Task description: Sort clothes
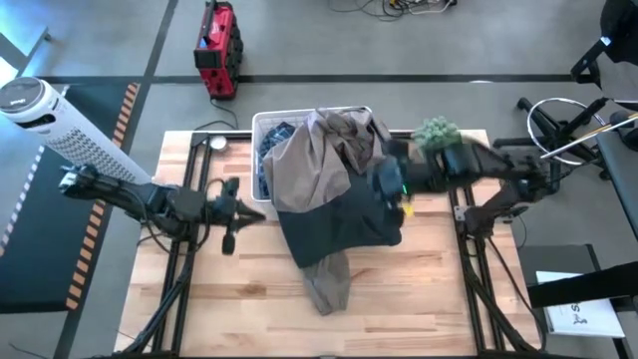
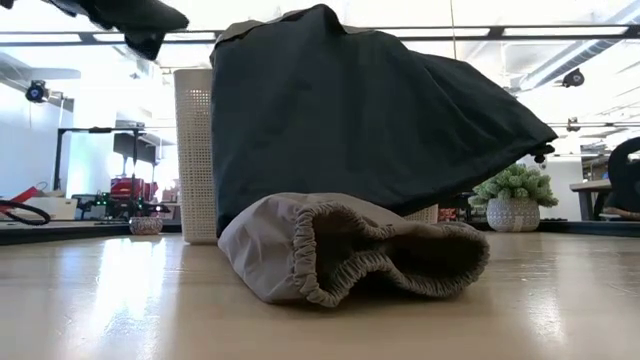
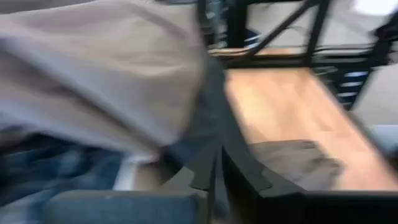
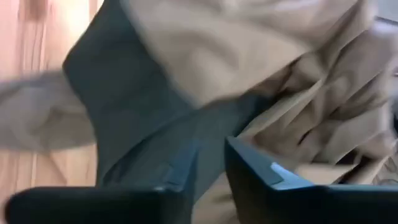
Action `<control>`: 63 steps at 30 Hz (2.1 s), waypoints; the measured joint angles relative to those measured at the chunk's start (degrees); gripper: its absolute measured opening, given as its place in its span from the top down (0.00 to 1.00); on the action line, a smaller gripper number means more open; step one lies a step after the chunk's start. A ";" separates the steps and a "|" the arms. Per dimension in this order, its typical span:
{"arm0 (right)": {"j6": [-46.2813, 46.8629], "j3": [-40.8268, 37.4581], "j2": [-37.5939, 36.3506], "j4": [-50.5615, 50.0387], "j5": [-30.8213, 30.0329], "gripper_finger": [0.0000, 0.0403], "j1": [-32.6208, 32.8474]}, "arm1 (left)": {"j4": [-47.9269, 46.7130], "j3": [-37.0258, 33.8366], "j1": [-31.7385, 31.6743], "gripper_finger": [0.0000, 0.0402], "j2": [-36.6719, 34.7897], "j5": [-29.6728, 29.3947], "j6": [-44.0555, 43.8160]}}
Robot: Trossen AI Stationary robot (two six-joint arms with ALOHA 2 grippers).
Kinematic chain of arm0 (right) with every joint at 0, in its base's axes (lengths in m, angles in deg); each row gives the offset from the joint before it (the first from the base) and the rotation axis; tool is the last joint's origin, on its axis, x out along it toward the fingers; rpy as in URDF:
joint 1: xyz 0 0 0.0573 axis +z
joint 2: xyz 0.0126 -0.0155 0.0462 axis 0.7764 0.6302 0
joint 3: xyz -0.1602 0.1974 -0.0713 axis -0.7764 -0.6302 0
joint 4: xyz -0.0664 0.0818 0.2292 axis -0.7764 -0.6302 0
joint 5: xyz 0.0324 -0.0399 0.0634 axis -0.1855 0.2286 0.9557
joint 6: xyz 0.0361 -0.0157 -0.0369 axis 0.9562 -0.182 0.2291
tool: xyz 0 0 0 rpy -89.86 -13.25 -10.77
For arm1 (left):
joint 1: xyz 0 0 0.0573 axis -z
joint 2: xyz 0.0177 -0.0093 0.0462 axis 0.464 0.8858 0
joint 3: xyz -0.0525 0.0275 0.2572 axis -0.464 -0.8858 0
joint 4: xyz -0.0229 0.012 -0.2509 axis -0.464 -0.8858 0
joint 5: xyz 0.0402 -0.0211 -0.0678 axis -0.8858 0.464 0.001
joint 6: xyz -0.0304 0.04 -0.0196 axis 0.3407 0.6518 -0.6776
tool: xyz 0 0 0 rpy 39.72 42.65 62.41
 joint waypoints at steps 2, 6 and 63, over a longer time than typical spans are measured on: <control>4.34 -7.38 -3.55 1.94 -2.74 0.90 3.67 | 1.95 -0.42 3.58 0.99 1.07 -0.44 -2.25; 15.04 -21.62 -11.19 8.53 -6.07 0.96 11.20 | 2.57 -0.89 10.55 0.98 4.20 -5.20 -7.46; 7.61 -61.75 -22.79 71.05 -10.69 0.98 12.40 | 64.09 -0.88 3.36 0.95 37.72 -21.86 10.27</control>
